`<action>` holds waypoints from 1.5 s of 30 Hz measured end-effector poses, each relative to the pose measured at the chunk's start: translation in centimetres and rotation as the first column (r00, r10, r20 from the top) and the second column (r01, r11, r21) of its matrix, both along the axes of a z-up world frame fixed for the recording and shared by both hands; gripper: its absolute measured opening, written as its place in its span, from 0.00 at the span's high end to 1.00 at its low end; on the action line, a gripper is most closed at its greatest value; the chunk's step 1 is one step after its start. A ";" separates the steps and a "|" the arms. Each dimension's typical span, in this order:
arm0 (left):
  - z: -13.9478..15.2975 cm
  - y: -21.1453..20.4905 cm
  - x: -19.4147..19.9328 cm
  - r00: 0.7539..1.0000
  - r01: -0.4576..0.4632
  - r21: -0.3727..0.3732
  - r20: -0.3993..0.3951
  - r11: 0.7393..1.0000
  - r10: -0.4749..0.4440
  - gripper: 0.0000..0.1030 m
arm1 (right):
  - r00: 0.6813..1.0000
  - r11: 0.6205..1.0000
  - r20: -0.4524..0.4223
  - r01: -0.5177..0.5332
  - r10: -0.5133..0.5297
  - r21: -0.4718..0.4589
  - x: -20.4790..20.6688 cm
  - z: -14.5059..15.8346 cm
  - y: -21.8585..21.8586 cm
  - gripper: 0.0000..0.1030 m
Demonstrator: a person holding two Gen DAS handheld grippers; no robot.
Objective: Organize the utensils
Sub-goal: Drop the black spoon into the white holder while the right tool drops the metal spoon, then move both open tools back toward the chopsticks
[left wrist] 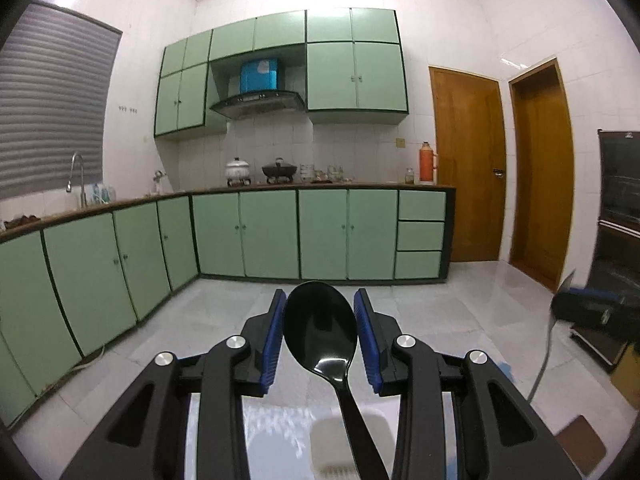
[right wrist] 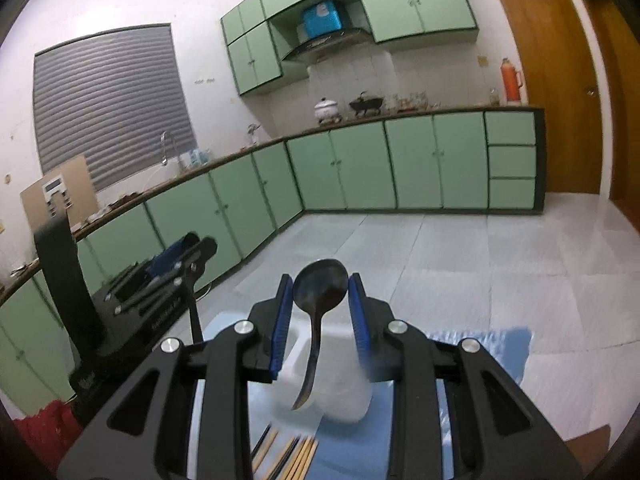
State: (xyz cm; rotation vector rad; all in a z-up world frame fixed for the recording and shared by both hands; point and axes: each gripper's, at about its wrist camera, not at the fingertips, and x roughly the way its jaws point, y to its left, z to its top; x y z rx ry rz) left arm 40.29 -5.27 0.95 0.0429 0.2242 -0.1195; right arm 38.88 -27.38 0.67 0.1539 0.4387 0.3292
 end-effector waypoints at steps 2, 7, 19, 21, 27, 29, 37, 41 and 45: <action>-0.6 -0.2 1.9 1.000 -0.012 0.000 -0.003 1.000 0.012 0.67 | 1.000 1.000 0.003 0.022 -0.022 -0.015 1.7 -0.3 0.0 0.74; -2.7 -0.7 4.6 0.999 -0.022 0.009 -0.039 1.000 0.022 0.67 | 0.997 0.994 -0.027 0.064 -0.066 -0.084 5.7 -3.3 0.8 0.74; -6.3 0.8 4.4 0.990 0.010 -0.021 -0.139 1.000 -0.013 0.56 | 0.990 0.995 -0.139 0.008 -0.023 -0.104 6.6 -8.5 2.1 0.63; -6.0 1.4 3.6 0.991 0.008 -0.028 -0.133 1.000 -0.011 0.54 | 0.991 0.996 -0.128 0.017 -0.028 -0.082 5.6 -8.2 1.7 0.59; -4.8 2.4 -0.8 0.990 0.009 -0.001 -0.141 1.000 -0.009 0.42 | 0.994 0.996 -0.078 0.066 -0.070 -0.053 0.5 -7.5 -0.3 0.37; -4.9 3.0 -3.2 0.985 0.021 -0.031 -0.170 0.999 -0.026 0.38 | 0.995 0.995 -0.062 0.075 -0.079 -0.065 -2.1 -7.7 -0.6 0.30; -9.3 4.2 -12.4 0.946 0.044 -0.030 -0.321 0.999 -0.051 0.27 | 0.988 0.992 -0.123 0.087 -0.098 -0.095 -12.4 -11.3 -0.4 0.18; -12.7 4.6 -16.6 0.917 0.036 -0.012 -0.398 0.999 -0.038 0.27 | 0.972 0.991 -0.207 0.092 -0.110 -0.094 -16.2 -14.1 0.1 0.18; -15.0 4.9 -19.4 0.886 0.030 -0.003 -0.463 1.000 -0.029 0.27 | 0.955 0.991 -0.276 0.085 -0.112 -0.107 -19.8 -16.7 0.9 0.18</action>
